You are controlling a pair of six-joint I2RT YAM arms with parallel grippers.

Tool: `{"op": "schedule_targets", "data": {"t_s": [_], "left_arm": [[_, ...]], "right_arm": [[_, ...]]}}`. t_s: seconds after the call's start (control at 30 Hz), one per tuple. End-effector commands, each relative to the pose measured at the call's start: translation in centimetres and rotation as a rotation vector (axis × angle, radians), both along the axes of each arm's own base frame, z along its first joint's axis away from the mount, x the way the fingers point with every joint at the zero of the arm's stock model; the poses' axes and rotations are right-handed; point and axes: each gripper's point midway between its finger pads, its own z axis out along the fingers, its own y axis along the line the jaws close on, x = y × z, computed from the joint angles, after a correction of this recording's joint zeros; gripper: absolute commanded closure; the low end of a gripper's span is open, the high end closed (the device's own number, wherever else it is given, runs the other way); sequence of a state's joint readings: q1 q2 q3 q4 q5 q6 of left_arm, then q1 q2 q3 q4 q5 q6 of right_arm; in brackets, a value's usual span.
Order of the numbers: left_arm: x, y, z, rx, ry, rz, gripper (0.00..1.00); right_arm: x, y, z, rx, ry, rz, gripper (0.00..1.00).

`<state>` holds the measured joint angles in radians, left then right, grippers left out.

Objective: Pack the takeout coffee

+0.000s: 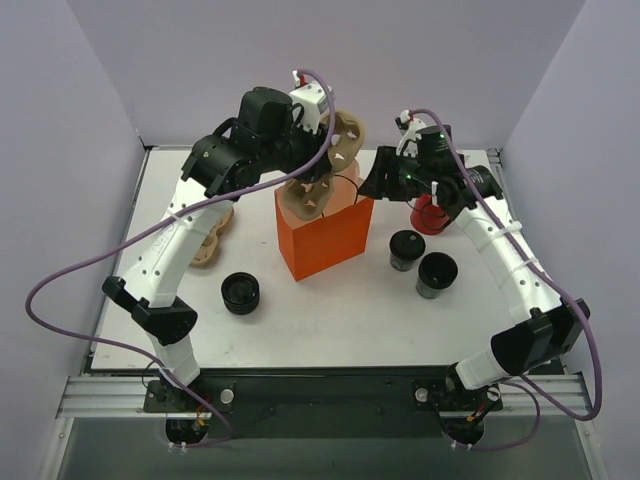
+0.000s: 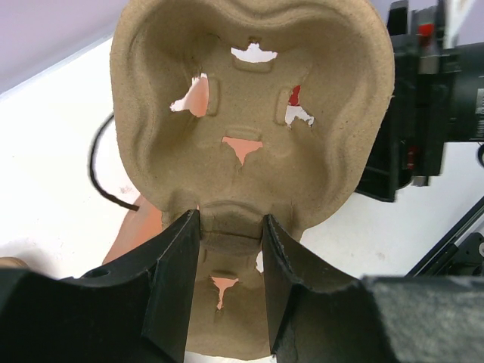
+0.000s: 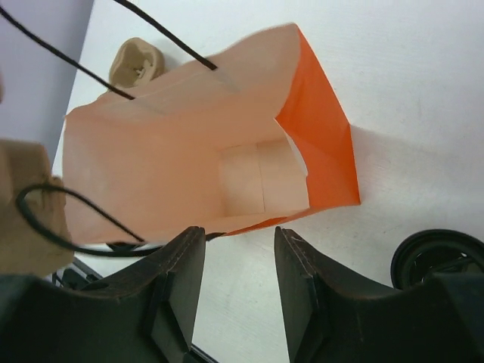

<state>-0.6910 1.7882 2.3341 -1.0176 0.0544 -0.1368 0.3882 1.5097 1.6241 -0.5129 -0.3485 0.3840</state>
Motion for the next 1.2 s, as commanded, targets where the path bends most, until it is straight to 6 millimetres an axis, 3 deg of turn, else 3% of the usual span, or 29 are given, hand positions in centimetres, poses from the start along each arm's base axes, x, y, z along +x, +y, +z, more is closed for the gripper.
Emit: {"op": "schedule_targets", "data": {"t_s": [0.0, 0.17, 0.33, 0.57, 0.87, 1.03, 1.17], "left_arm": [[-0.6, 0.9, 2.9, -0.033, -0.07, 0.01, 0.72], [-1.1, 1.6, 4.0, -0.047, -0.094, 0.023, 0.72], [-1.5, 2.0, 4.4, -0.049, -0.103, 0.021, 0.72], [-2.2, 1.9, 4.7, -0.064, -0.107, -0.005, 0.72], [-1.6, 2.2, 3.4, -0.028, -0.099, 0.001, 0.73], [-0.9, 2.2, 4.4, -0.053, -0.116, 0.014, 0.73], [-0.9, 2.7, 4.3, -0.045, -0.114, 0.03, 0.73]], "right_arm": [[-1.3, -0.1, 4.0, 0.055, -0.203, 0.206, 0.57], [-1.9, 0.2, 5.2, 0.091, -0.285, 0.392, 0.57], [-3.9, 1.4, 6.1, 0.088, -0.423, 0.619, 0.48], [-2.2, 2.1, 6.7, 0.032, -0.582, 0.654, 0.45], [-2.7, 5.3, 6.4, -0.074, -0.718, 0.788, 0.49], [-2.3, 5.9, 6.2, -0.123, -0.768, 0.817, 0.5], [-2.0, 6.1, 6.3, -0.143, -0.796, 0.841, 0.6]]}}
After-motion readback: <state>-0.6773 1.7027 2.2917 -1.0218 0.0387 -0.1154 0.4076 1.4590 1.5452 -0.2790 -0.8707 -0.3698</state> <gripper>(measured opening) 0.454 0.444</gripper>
